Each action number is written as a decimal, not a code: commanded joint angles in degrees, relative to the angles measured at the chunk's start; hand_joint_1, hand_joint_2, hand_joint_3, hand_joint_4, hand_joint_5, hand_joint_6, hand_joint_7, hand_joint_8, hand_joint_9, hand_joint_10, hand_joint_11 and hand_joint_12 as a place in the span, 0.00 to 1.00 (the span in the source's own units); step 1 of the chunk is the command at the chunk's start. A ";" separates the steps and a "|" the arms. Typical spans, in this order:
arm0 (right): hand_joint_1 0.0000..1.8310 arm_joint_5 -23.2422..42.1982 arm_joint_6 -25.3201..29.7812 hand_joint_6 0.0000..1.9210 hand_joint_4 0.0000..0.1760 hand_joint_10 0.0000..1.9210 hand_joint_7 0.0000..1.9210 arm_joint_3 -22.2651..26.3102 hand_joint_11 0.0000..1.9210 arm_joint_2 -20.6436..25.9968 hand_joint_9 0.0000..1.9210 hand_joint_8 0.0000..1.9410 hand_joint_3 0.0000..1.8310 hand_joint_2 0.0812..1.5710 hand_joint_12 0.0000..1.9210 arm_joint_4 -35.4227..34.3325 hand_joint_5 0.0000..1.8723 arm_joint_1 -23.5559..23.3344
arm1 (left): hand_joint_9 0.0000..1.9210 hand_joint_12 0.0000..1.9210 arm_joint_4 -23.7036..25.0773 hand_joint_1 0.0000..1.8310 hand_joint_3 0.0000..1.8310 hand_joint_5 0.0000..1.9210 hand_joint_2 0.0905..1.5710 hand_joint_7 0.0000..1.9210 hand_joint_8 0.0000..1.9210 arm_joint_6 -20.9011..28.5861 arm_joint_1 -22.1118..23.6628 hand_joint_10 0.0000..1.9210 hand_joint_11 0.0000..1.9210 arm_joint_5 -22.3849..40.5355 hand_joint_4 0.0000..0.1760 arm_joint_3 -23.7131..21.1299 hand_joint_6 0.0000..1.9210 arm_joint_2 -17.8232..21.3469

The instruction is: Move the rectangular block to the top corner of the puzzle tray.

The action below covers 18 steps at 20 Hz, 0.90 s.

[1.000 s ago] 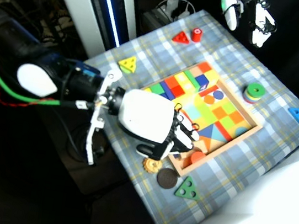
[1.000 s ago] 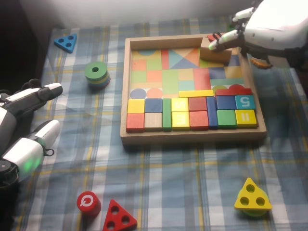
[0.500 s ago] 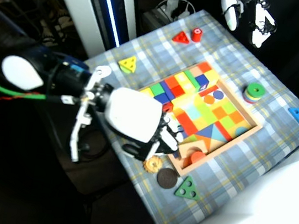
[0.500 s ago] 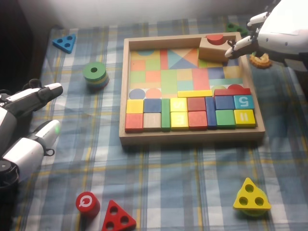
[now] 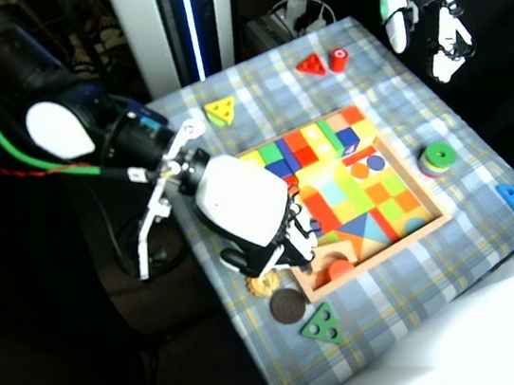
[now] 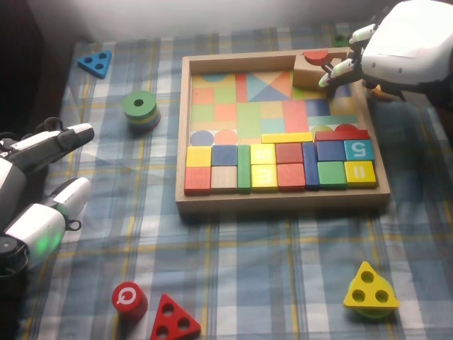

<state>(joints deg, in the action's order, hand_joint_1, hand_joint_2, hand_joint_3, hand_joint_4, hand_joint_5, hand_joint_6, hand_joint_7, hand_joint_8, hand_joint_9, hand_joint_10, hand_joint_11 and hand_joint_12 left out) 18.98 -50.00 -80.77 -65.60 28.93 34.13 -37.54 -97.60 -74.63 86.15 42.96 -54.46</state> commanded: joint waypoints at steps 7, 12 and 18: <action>0.77 4.91 -0.36 0.00 0.01 1.00 0.60 -1.28 0.75 -0.19 0.69 1.00 0.00 0.78 1.00 -1.72 0.27 -0.56 | 0.27 0.67 2.04 0.37 0.00 0.29 0.89 0.28 0.00 0.38 0.25 0.01 0.00 6.71 0.00 0.12 0.00 0.13; 0.76 4.92 -0.36 0.00 0.00 1.00 0.59 -1.74 0.73 -0.19 0.68 1.00 0.00 0.78 1.00 -2.21 0.27 -0.56 | 0.26 0.65 2.05 0.37 0.00 0.28 0.89 0.28 0.00 0.38 0.26 0.00 0.00 6.72 0.00 0.09 0.00 0.13; 0.78 5.76 -0.36 0.01 0.07 1.00 0.60 -0.67 0.75 1.00 0.69 1.00 0.00 0.77 1.00 -3.67 0.29 -0.56 | 0.27 0.65 2.03 0.38 0.00 0.28 0.88 0.28 0.00 0.38 0.25 0.00 0.00 6.83 0.00 0.05 0.00 0.13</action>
<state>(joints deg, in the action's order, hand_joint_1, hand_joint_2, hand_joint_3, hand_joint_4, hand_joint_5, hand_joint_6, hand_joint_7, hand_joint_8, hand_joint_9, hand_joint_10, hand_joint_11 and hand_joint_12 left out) 19.09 -49.87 -81.47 -65.14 26.55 34.13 -37.56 -97.60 -74.63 86.17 42.96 -54.46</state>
